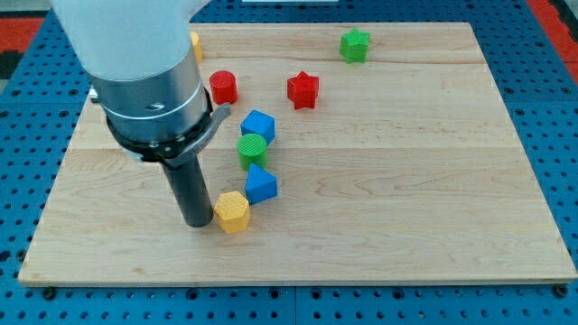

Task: Point at the yellow hexagon

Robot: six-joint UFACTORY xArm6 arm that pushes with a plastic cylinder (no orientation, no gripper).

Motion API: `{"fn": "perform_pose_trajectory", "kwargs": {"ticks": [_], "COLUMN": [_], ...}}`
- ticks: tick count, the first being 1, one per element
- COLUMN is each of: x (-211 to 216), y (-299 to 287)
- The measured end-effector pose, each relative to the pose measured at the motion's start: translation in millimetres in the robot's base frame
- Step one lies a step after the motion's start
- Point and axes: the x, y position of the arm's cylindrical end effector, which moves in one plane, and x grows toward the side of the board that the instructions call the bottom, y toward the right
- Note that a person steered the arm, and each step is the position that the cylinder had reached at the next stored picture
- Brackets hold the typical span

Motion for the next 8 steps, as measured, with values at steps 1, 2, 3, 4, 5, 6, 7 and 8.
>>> {"fn": "perform_pose_trajectory", "kwargs": {"ticks": [1,2,3,4,5,6,7,8], "x": [7,14,39,70,63,56,56,56], "y": [10,34,45,123,219,244,247,262]}}
